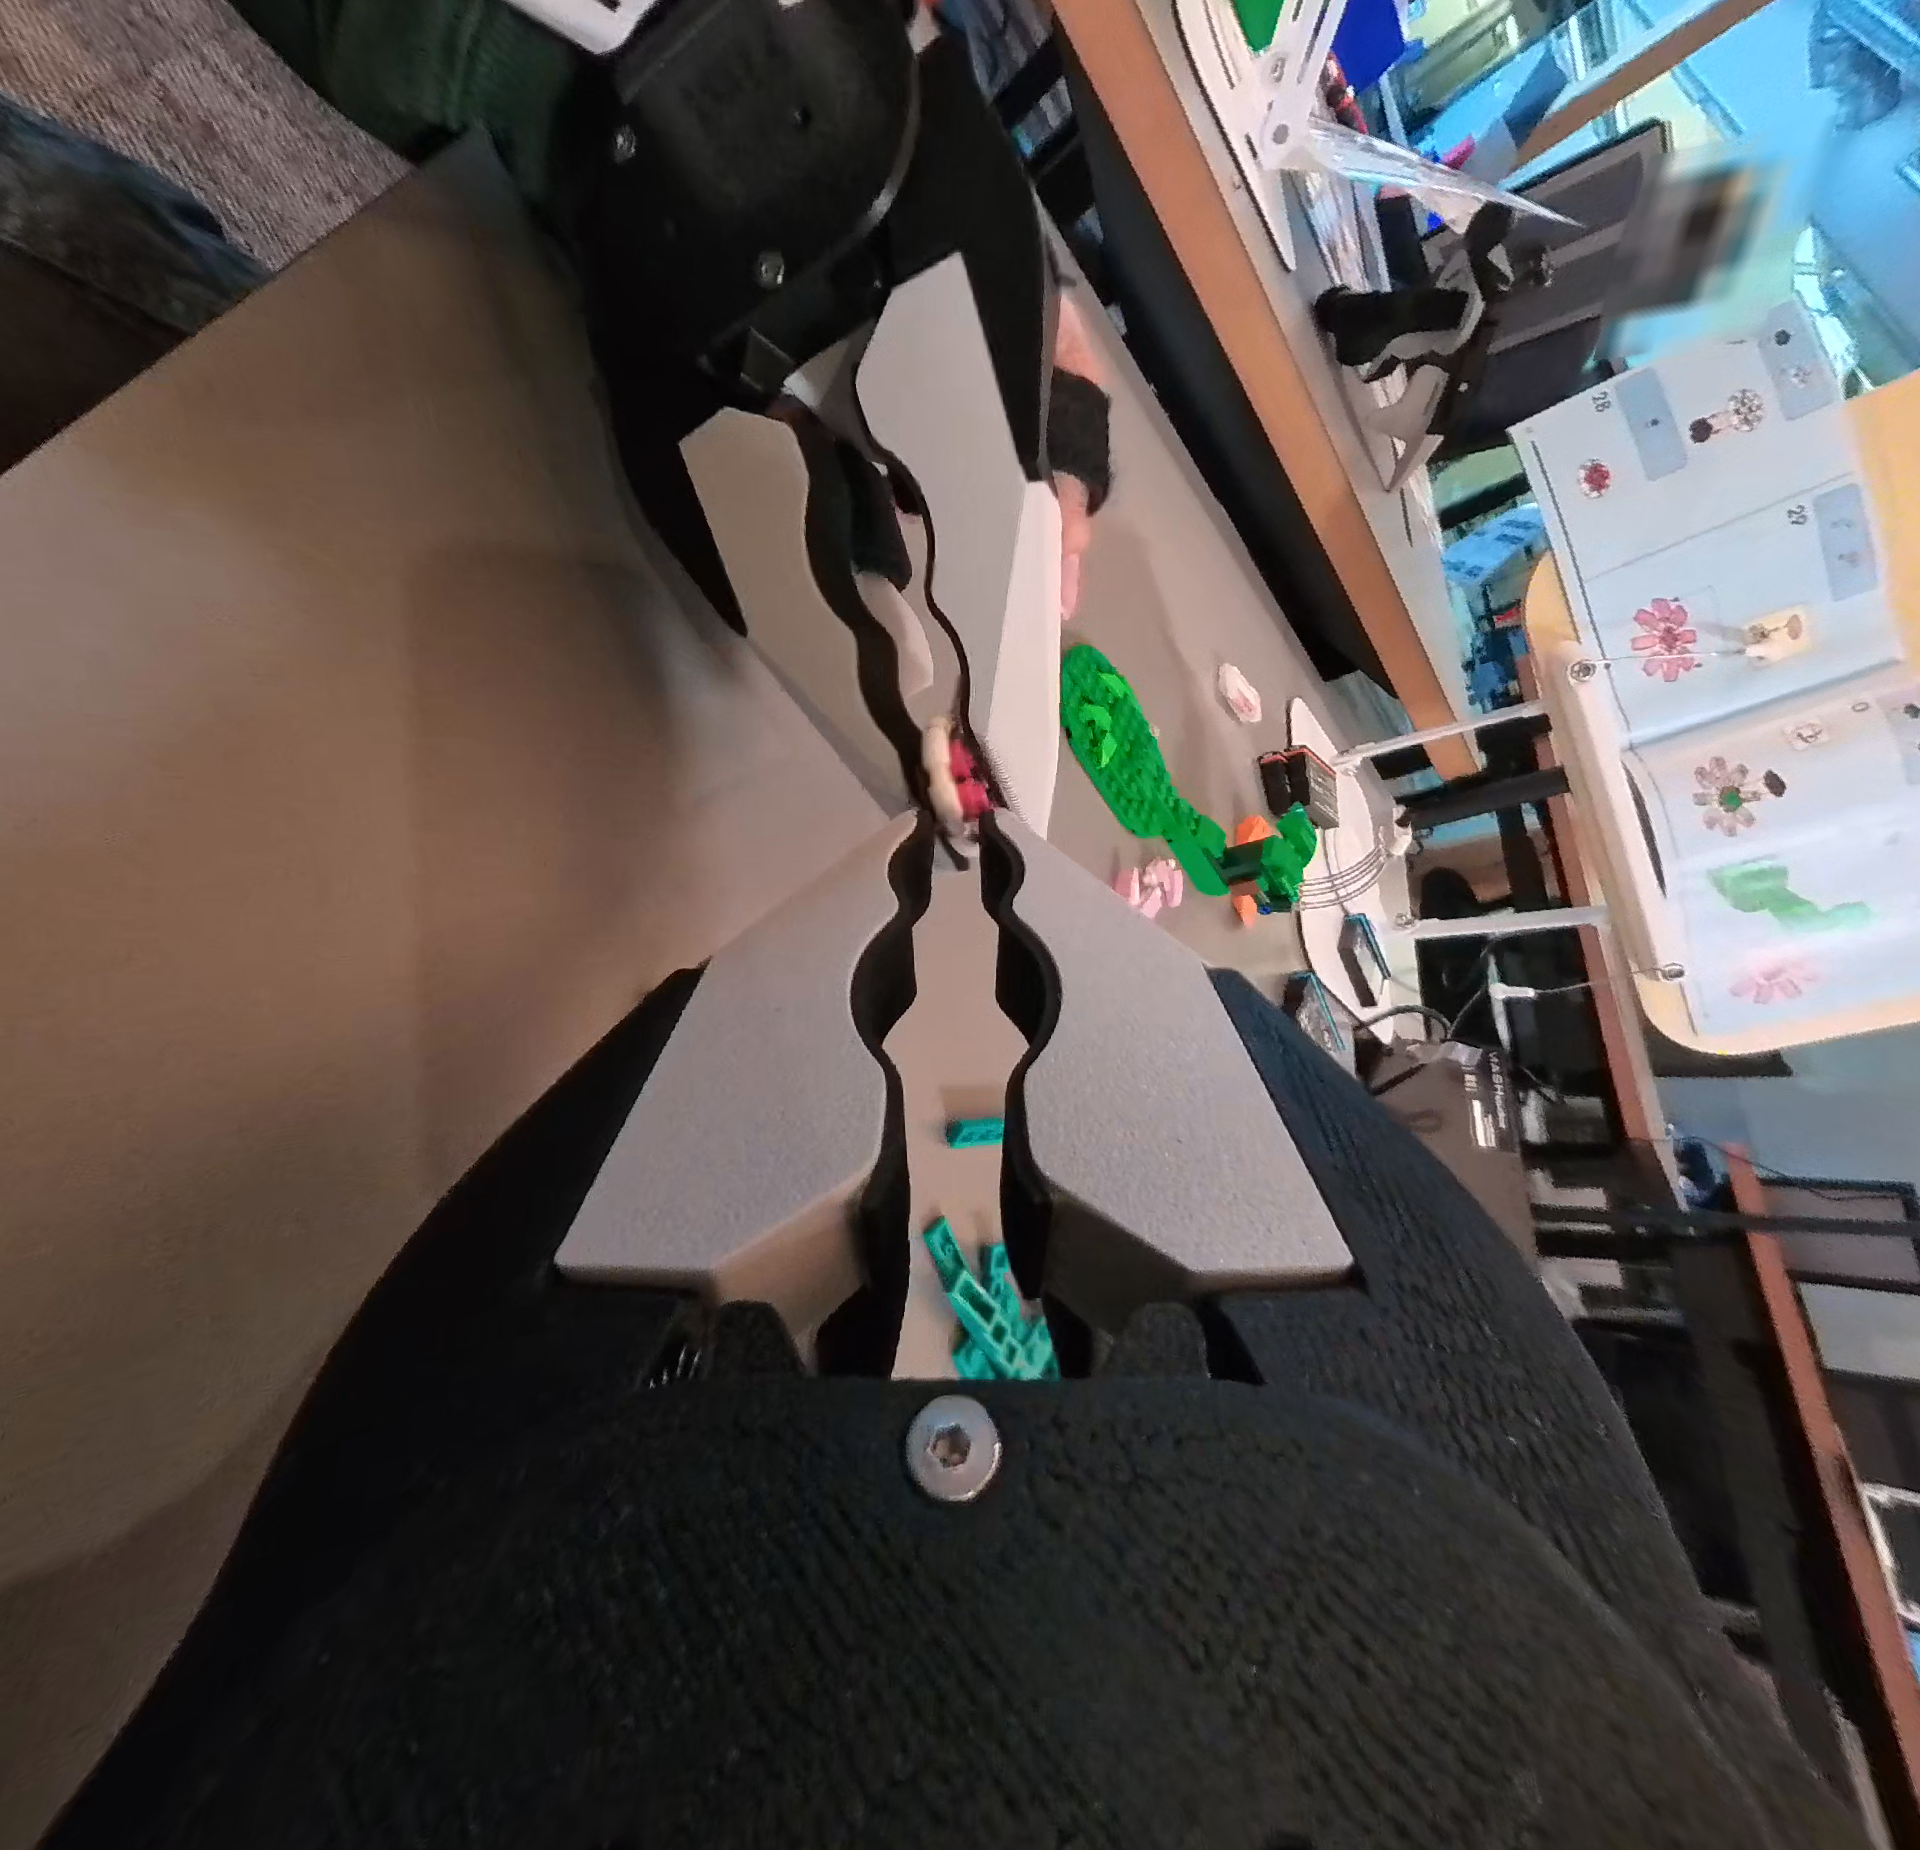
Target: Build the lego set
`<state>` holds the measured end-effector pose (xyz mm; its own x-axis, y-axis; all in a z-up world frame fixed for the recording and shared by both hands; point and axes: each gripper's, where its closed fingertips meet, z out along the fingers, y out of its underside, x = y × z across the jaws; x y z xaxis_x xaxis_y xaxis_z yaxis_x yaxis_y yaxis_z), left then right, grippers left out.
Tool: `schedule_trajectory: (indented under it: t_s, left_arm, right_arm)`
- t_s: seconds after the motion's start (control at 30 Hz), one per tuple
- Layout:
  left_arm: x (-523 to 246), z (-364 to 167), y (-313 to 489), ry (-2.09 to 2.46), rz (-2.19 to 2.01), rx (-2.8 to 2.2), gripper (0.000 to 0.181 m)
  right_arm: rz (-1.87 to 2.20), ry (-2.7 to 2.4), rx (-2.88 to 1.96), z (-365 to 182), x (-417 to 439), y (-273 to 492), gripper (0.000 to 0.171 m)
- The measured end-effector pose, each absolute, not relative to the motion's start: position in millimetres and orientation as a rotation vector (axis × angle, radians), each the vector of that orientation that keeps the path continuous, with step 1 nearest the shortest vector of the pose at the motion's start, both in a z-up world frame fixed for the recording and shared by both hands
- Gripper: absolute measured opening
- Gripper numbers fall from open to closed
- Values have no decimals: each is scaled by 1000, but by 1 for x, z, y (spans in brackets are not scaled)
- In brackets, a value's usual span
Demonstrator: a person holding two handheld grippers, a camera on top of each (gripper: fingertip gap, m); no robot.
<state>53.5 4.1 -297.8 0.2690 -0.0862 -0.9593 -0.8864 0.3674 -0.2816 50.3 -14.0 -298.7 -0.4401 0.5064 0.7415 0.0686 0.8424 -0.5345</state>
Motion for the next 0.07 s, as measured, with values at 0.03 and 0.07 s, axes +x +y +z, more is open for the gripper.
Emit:
schedule_trajectory:
  t_s: [0.03,0.07]
  left_arm:
    - [54,-297,4,1181,704,-1065,9]
    - [52,-298,4,1182,713,-1075,9]
  right_arm:
    - [552,-1980,-415,-297,52,-15,7]
    - [575,-1976,-411,-295,53,-15,12]
